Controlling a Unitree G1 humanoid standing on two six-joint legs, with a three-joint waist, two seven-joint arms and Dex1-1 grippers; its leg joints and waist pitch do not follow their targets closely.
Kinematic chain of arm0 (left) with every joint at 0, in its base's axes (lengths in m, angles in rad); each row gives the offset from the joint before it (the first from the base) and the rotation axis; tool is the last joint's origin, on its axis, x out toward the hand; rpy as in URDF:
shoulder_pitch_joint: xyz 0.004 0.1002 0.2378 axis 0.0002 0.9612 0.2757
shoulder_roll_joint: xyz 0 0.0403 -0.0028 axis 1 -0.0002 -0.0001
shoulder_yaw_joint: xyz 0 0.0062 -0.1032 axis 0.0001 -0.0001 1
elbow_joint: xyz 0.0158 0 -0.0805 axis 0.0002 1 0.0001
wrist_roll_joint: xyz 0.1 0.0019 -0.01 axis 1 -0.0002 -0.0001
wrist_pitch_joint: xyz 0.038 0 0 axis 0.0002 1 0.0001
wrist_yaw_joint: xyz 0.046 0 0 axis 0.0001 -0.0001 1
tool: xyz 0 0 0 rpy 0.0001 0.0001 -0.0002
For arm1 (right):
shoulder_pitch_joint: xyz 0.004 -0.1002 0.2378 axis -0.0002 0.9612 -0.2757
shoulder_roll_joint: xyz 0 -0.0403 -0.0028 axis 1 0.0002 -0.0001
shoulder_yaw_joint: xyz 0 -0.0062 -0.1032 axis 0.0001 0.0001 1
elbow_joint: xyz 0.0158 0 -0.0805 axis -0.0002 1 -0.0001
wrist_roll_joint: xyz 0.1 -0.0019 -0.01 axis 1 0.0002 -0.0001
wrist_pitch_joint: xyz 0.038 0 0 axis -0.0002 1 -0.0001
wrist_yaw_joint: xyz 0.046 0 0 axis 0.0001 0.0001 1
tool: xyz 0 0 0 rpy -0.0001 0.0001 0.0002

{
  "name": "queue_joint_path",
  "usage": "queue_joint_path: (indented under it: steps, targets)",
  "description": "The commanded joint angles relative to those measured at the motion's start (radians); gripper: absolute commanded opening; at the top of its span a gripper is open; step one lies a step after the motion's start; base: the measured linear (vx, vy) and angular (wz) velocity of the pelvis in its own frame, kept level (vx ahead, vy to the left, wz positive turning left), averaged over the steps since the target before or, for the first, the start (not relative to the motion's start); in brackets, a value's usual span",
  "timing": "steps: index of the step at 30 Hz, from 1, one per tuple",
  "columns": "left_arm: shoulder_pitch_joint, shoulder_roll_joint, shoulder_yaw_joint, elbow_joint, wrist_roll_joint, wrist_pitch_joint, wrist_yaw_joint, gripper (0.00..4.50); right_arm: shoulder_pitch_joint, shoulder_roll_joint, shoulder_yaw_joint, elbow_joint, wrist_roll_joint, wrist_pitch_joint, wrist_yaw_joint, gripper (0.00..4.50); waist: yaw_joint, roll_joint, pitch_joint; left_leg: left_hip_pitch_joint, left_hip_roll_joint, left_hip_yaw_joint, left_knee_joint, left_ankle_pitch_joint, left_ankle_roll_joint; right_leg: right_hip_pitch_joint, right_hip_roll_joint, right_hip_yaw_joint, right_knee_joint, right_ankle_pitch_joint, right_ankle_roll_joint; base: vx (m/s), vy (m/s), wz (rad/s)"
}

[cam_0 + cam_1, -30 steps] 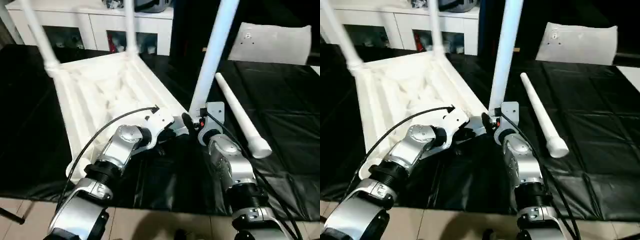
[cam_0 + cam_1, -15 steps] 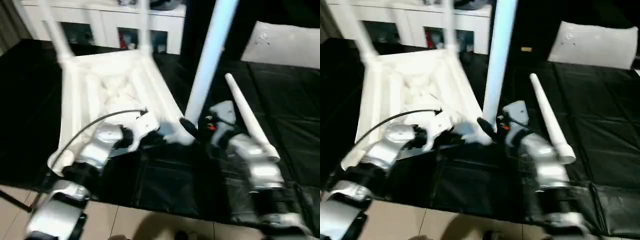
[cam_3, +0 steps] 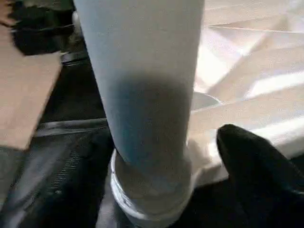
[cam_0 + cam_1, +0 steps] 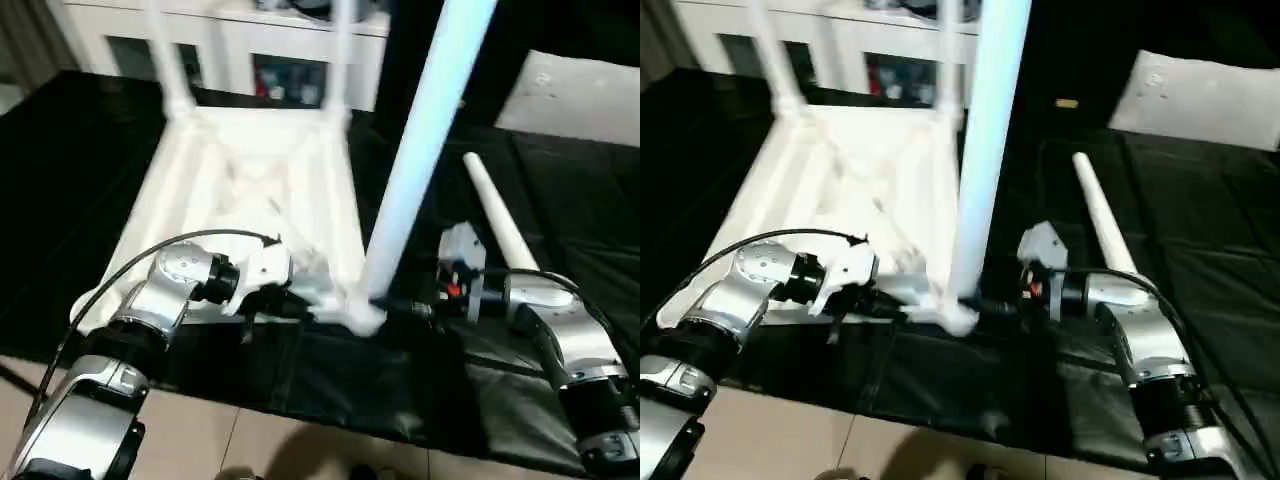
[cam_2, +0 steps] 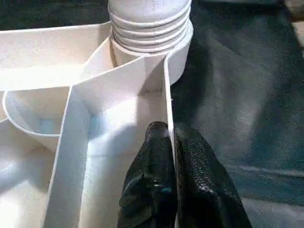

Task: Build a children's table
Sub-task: Rotate leg to tighten

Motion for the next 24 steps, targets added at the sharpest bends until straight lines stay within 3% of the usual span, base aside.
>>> queue_joint_path:
  steps: [1, 6, 10, 17, 23, 24]
  targets:
    - [-0.020, -0.011, -0.059, 0.006, 0.017, -0.038, -0.074, 0.00, -0.030, -0.014, 0.023, 0.026, -0.001, -0.003, 0.050, 3.45, -0.001, -0.014, -0.075, -0.013, 0.057, -0.003, -0.065, -0.048, 0.102, 0.075, -0.078, 0.069, -0.072, -0.401, -0.070, 0.000, 0.000, 0.00]
    - [-0.032, -0.019, -0.061, 0.020, 0.017, -0.049, -0.091, 0.00, -0.047, -0.005, 0.040, 0.039, 0.004, 0.004, 0.085, 2.86, 0.009, -0.015, -0.076, -0.012, 0.059, -0.004, -0.066, -0.038, 0.093, 0.075, -0.080, 0.070, -0.070, -0.380, -0.070, 0.000, 0.000, 0.00]
    - [-0.037, -0.018, -0.064, 0.026, 0.016, -0.055, -0.099, 0.00, -0.055, -0.002, 0.051, 0.042, 0.012, 0.010, 0.106, 2.72, 0.011, -0.016, -0.077, -0.016, 0.056, -0.004, -0.065, -0.029, 0.091, 0.078, -0.080, 0.070, -0.068, -0.374, -0.066, 0.000, 0.000, 0.00]
    - [-0.040, -0.014, -0.068, 0.043, 0.020, -0.069, -0.106, 0.00, -0.053, 0.002, 0.059, 0.041, 0.020, 0.021, 0.128, 2.07, 0.012, -0.016, -0.074, -0.015, 0.056, -0.003, -0.066, -0.035, 0.087, 0.077, -0.078, 0.069, -0.071, -0.386, -0.060, 0.000, 0.000, 0.00]
    - [-0.043, -0.024, -0.053, 0.053, 0.028, -0.054, -0.048, 0.00, -0.023, 0.007, 0.060, 0.005, 0.038, 0.051, 0.123, 1.99, 0.013, -0.015, -0.074, -0.014, 0.055, -0.004, -0.066, -0.040, 0.081, 0.078, -0.078, 0.068, -0.074, -0.399, -0.048, 0.000, 0.000, 0.00]
    - [-0.046, -0.033, -0.043, 0.052, 0.030, -0.031, -0.012, 0.00, -0.010, 0.014, 0.056, -0.009, 0.043, 0.062, 0.105, 1.99, 0.014, -0.011, -0.073, -0.013, 0.055, -0.004, -0.067, -0.043, 0.080, 0.077, -0.078, 0.068, -0.074, -0.400, -0.050, 0.000, 0.000, 0.00]
